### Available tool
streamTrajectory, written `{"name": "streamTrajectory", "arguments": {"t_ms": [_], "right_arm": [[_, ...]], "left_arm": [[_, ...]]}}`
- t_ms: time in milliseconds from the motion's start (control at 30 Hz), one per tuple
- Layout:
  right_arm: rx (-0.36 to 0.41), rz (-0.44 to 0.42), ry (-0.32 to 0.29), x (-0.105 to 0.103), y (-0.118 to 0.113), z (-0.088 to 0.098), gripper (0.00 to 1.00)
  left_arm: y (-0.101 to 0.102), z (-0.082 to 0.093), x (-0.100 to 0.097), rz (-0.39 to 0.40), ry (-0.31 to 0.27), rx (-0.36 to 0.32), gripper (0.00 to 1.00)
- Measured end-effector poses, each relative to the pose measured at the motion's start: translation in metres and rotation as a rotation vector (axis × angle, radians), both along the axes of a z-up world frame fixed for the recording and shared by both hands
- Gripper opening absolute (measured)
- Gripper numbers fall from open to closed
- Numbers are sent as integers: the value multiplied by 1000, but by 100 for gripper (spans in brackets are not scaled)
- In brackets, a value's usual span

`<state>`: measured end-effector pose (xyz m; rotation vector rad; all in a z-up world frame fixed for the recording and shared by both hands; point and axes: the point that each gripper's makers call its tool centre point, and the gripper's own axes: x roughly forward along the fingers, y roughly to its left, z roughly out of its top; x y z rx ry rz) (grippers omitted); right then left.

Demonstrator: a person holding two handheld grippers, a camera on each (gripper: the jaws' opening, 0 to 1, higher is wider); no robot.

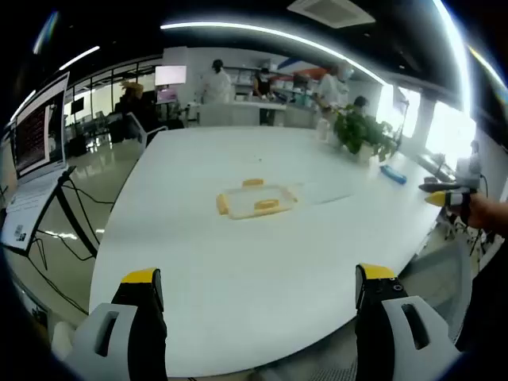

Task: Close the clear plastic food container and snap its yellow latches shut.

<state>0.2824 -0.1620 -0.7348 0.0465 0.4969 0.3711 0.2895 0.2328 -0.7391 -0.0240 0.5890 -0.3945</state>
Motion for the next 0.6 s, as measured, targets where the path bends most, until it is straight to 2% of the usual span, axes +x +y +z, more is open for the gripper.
{"name": "streamTrajectory", "arguments": {"t_ms": [333,600], "right_arm": [[-3,-17,-1,7,-6,2,100],[-2,-15,17,10,-4,-5,100]], "left_arm": [[-5,9,20,-16,-25,0,99],[-3,3,22,-8,-24,-3,99]]}}
